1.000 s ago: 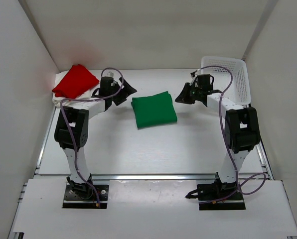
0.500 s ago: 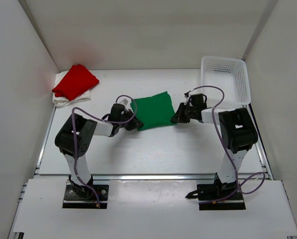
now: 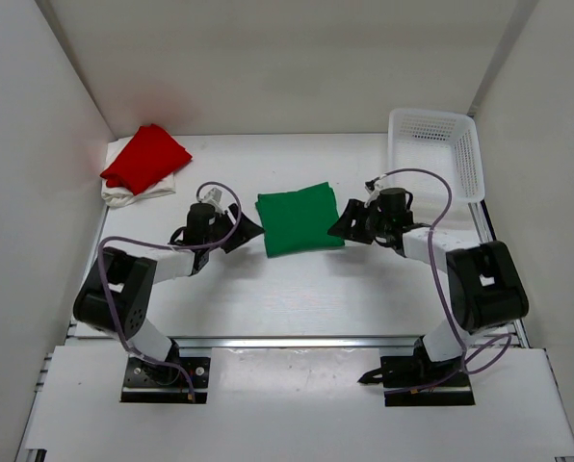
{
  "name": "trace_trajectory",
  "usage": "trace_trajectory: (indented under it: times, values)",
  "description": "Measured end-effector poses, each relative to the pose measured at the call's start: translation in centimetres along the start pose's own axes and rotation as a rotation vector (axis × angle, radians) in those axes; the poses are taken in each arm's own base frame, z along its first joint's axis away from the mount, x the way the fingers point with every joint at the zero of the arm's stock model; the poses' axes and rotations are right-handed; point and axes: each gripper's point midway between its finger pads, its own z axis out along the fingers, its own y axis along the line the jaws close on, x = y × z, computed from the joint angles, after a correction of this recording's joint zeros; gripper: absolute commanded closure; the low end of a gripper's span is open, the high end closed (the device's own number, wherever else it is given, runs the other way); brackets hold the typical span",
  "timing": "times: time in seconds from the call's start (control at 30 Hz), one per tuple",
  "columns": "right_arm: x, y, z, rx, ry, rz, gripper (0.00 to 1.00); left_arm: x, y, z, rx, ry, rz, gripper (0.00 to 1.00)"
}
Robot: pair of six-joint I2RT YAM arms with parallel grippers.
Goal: Fold and stack the t-shirts
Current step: Put the neatly folded tshirt into the corner of the board with the left arm
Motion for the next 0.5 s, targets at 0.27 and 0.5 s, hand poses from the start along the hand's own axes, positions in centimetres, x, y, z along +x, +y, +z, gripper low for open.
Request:
trace_trajectory:
  times: [0.27,0.5]
  values:
    - [1.8,1.8,-2.9,-0.043,-0.049,-0.033,0.44,-0.4,1.6,5.1,-0.05,0.052,-0.01,0.26]
    - [1.8,3.0,-4.2,-0.072,-0.079,-0.039,0.43,0.2,-1.0,10.6,-0.007,0.091,0.017,0.77]
